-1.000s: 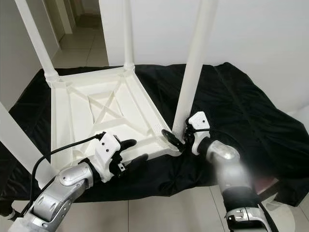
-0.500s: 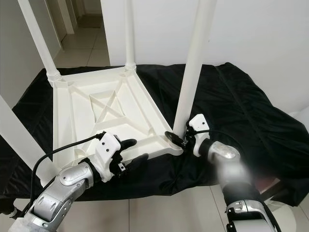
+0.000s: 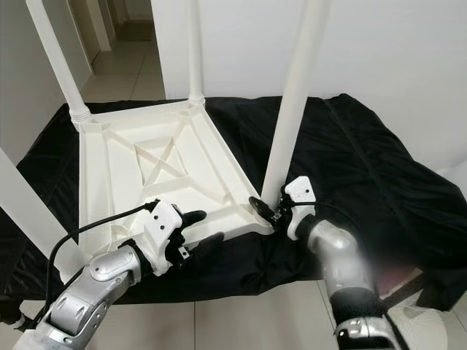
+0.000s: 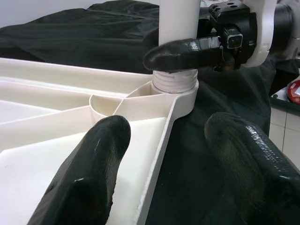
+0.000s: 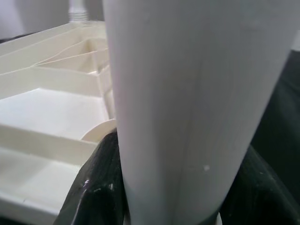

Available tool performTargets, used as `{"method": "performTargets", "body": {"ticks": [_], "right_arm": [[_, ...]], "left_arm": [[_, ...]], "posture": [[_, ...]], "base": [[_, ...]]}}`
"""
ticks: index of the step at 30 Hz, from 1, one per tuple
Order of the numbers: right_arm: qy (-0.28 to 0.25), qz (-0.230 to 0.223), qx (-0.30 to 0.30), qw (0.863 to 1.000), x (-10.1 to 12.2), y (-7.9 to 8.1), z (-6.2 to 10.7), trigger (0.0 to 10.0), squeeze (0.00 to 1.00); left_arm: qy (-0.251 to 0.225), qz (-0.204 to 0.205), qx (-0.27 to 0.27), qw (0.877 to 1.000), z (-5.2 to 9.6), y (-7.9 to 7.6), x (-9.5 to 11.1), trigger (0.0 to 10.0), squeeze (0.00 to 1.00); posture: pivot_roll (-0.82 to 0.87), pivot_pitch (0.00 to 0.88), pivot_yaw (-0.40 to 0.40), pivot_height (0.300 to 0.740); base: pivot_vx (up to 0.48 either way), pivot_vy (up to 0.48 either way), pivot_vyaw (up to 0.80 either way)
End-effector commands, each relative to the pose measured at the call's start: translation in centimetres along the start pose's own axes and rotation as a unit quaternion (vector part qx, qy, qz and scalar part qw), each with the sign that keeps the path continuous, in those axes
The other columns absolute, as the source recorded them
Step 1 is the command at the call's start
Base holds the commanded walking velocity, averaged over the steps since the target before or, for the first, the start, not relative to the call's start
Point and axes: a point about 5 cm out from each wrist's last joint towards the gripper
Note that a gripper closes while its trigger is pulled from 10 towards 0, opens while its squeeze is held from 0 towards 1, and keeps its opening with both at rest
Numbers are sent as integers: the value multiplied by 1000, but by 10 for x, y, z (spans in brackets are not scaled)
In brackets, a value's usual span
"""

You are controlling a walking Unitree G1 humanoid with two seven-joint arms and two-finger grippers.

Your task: Building children table

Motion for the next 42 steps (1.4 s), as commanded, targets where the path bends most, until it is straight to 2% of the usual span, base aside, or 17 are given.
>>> {"method": "performTargets", "body": {"ticks": [1, 5, 8, 13, 15, 16, 18, 20, 23, 25, 28, 34, 35, 37, 38, 42], "right_arm": [[11, -3, -26, 1000, -6, 3, 2, 10000, 0], [0, -18, -57, 998, -7, 12, 5, 10000, 0], [-17, -54, -113, 992, -6, 29, 4, 10000, 0], [-22, -70, -159, 985, -6, 38, 2, 10000, 0], [-16, -95, -202, 975, -10, 41, 1, 10000, 0], [-16, -95, -202, 975, -10, 41, 1, 10000, 0], [-20, -113, -271, 956, -12, 41, -1, 10000, 0], [-16, -120, -313, 942, -14, 44, -2, 10000, 0], [-4, -123, -334, 935, -16, 48, -4, 10000, 0], [-4, -123, -334, 935, -16, 48, -4, 10000, 0], [5, -134, -354, 926, -15, 60, -9, 10000, 0], [5, -149, -353, 924, -15, 57, -9, 10000, 0], [-1, -161, -336, 928, -14, 60, -11, 10000, 86], [-5, -170, -324, 931, -13, 62, -11, 10000, 86], [-17, -183, -310, 933, -11, 65, -12, 10000, 1000], [-24, -168, -284, 944, -7, 66, -12, 10000, 1000]], "left_arm": [[6, 1, -16, 1000, 2, -3, -2, 10000, 0], [8, 3, -18, 1000, 3, -5, -2, 10000, 0], [10, 5, -22, 1000, 5, -6, -2, 10000, 0], [12, 4, -24, 1000, 4, -6, -3, 10000, 0], [12, 3, -24, 1000, 4, -6, -3, 10000, 0], [12, 3, -24, 1000, 4, -6, -3, 10000, 0], [12, 3, -25, 1000, 4, -5, -3, 10000, 0], [12, 3, -25, 1000, 4, -5, -3, 10000, 0], [12, 2, -25, 1000, 4, -5, -2, 10000, 0], [12, 2, -25, 1000, 4, -5, -2, 10000, 0], [12, 2, -22, 1000, 4, -4, -2, 10000, 0], [11, 1, -21, 1000, 4, -4, -2, 10000, 0], [11, 0, -21, 1000, 3, -4, -2, 10000, 0], [11, 0, -21, 1000, 3, -4, -2, 10000, 0], [11, -1, -20, 1000, 4, -3, -2, 10000, 0], [11, 0, -21, 1000, 4, -4, -2, 10000, 0]], "posture": [[-11, 0, 28, 740], [-15, 0, 35, 740], [-16, 0, 37, 740], [-15, 0, 37, 740], [-15, 0, 34, 740], [-15, 0, 34, 740], [-14, 0, 32, 740], [-11, 0, 29, 740], [-11, 0, 29, 740], [-11, 0, 29, 740], [-4, 0, 20, 740], [-6, 0, 20, 740], [-5, 0, 19, 740], [-5, 0, 19, 740], [-4, 0, 19, 740], [-4, 0, 23, 740]], "base": [[0, 0, 0], [0, 0, 0], [0, 0, 0], [0, 0, 0], [0, 0, 0], [0, 0, 0], [0, 0, 0], [0, 0, 0], [0, 0, 0], [0, 0, 0], [0, 0, 0], [0, 0, 0], [0, 0, 0], [0, 0, 0], [0, 0, 0], [0, 0, 0]]}}
Point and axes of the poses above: a point about 5 cm out from each wrist's last joint towards the gripper, its own z axis pointing back from the gripper into the wrist, its own x axis along the axis of the wrist's last joint, y = z × x, and after that the axes turned 4 degrees about -z, right-handed
